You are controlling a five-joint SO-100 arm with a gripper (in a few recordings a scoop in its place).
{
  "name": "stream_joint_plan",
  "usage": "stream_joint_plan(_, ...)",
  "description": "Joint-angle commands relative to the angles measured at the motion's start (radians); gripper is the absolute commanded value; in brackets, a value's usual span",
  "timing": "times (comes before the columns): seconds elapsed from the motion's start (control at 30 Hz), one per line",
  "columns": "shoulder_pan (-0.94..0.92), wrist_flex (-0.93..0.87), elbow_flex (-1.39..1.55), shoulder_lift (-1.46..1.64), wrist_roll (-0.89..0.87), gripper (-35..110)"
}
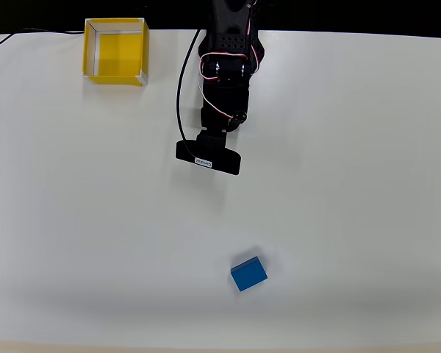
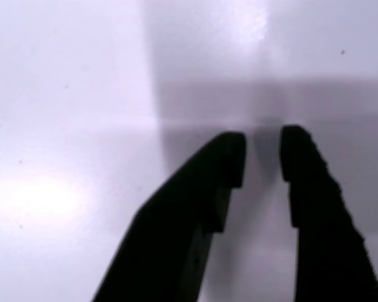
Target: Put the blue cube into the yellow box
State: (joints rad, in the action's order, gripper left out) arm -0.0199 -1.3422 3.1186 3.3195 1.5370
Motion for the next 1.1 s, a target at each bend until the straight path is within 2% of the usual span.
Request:
stream_joint_plan(0.0,0.063,-0.009,0.026,0.026,0.009,0)
stream_joint_plan(0.27,0.066,-0.009,0.026,0.026,0.011,0)
stream_joint_plan(0.4,0.060,-0.012,0.026,0.021,0.074,0)
stream_joint_plan(0.57,0.023,0.075,-0.107,-0.081,0.021,1)
stream_joint_plan(0.83,-0.032,0.224,-0.686,-0.601,-0.250,29)
stream_joint_plan(1.07,-0.092,0.321,-1.034,-0.937,-0.492,50)
